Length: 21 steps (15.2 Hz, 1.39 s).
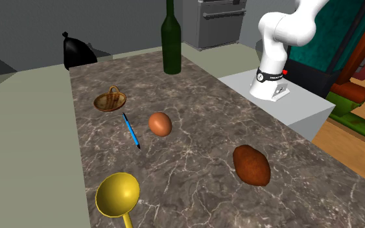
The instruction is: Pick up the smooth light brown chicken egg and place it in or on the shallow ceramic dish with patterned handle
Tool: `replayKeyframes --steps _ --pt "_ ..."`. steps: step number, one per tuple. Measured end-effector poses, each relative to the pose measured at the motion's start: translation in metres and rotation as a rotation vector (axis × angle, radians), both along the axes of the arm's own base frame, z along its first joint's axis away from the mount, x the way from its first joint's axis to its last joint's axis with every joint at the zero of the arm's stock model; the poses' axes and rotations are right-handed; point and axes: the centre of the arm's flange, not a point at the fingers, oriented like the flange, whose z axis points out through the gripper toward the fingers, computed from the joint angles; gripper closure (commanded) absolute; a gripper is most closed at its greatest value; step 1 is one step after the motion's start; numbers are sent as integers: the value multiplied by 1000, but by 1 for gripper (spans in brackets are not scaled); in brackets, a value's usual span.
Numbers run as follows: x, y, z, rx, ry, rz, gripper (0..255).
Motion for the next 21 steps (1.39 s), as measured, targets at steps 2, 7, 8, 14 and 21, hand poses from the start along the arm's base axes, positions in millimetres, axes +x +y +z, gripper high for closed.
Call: replayKeyframes --steps 2,7,8,14,21 --pt "2 3 -3 2 -2 -11 0" --pt "33 40 -35 21 -20 -116 0" --pt "38 47 -43 25 -24 -141 0" --pt "84 87 -82 51 -51 -284 0" --pt "144 128 -129 82 -81 -453 0"
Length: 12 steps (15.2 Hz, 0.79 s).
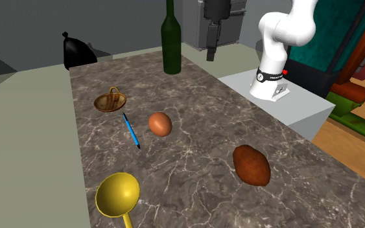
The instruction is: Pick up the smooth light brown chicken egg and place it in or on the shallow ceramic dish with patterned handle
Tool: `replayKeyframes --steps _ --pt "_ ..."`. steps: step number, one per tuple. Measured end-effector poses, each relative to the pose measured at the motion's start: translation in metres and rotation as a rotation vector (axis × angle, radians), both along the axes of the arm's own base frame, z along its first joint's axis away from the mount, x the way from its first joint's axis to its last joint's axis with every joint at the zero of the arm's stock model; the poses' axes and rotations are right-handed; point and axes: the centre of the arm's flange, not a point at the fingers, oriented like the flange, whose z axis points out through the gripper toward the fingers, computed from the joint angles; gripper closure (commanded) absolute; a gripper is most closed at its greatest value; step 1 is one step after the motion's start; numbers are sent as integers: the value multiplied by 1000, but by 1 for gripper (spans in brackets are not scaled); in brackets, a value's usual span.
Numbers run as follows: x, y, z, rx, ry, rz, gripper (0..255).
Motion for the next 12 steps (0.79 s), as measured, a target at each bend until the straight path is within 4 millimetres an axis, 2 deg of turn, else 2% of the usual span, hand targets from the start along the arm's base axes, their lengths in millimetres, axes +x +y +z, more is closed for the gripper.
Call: replayKeyframes --steps 5,12 --pt "50 26 -28 22 -23 -119 0" --pt "124 51 -68 54 -54 -287 0"
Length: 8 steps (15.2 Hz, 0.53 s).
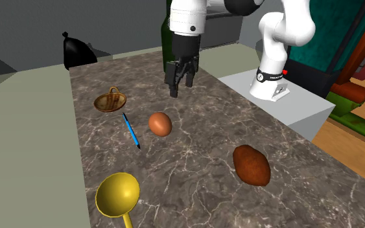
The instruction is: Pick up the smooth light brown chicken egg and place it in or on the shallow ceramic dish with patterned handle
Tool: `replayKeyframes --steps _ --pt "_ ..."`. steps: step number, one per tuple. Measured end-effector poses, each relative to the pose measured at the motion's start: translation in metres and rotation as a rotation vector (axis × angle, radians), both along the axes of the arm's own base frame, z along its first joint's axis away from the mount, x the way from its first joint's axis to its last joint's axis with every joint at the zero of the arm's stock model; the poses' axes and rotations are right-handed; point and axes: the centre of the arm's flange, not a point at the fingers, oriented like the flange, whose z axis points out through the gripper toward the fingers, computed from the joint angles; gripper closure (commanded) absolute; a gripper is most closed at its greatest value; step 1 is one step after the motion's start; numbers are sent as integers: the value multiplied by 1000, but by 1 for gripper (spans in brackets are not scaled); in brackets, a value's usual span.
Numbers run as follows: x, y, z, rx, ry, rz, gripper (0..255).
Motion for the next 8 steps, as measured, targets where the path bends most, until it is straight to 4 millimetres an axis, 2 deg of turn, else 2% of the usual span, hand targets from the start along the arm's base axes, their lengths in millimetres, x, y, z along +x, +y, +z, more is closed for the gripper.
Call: replayKeyframes --steps 6,8 --pt "65 10 -34 27 -26 -145 0" --pt "75 9 -41 31 -29 -166 0"
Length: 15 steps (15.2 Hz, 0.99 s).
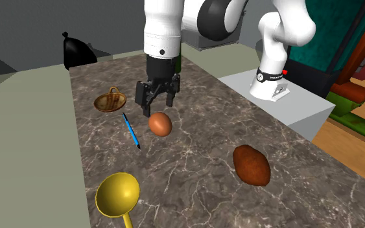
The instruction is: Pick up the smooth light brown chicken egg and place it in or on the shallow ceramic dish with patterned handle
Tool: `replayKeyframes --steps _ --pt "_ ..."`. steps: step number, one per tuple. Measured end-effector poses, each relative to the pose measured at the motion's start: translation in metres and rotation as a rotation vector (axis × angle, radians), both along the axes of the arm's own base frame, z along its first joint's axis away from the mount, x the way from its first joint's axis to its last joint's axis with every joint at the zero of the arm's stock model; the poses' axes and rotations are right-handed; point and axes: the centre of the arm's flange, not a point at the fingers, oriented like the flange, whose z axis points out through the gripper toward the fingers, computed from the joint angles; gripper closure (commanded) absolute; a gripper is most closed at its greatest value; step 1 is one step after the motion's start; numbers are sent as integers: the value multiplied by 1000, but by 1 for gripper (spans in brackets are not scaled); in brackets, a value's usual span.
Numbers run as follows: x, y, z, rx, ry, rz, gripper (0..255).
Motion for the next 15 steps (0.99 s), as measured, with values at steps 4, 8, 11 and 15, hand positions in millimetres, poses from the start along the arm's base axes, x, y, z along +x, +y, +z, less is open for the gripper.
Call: replayKeyframes --steps 4,8,11,15 --pt "6 3 -19 1 -1 -7 0" --pt "9 4 -35 1 -1 -8 0" --pt "10 5 -36 1 -1 -8 0" --pt "10 5 -36 1 -2 -8 255"
